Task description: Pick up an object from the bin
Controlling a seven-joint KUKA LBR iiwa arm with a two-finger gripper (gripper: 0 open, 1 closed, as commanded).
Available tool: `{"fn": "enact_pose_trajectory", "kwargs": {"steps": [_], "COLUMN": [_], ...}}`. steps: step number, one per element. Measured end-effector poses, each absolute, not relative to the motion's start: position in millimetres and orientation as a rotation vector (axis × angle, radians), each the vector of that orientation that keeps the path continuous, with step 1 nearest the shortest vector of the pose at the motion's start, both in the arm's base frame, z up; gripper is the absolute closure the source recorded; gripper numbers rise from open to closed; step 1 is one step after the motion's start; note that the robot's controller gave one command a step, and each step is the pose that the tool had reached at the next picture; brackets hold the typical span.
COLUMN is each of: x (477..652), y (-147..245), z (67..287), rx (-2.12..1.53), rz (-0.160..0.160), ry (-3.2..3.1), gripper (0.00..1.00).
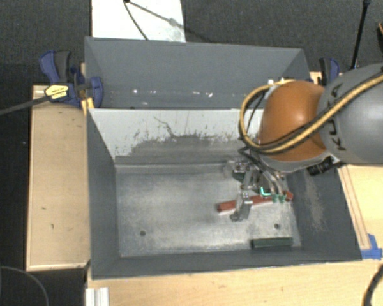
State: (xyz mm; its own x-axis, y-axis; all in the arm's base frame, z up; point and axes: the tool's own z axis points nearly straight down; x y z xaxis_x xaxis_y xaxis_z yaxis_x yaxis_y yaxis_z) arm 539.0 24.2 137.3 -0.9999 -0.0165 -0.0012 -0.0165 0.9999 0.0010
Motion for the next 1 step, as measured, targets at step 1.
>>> {"fn": "enact_pose_trajectory", "kwargs": {"steps": [1], "x": [543.4], "y": [-25.1], "z": [67.0], "rx": [-0.137], "rz": [-0.002], "ry": [3.143], "gripper": [0.00]}}
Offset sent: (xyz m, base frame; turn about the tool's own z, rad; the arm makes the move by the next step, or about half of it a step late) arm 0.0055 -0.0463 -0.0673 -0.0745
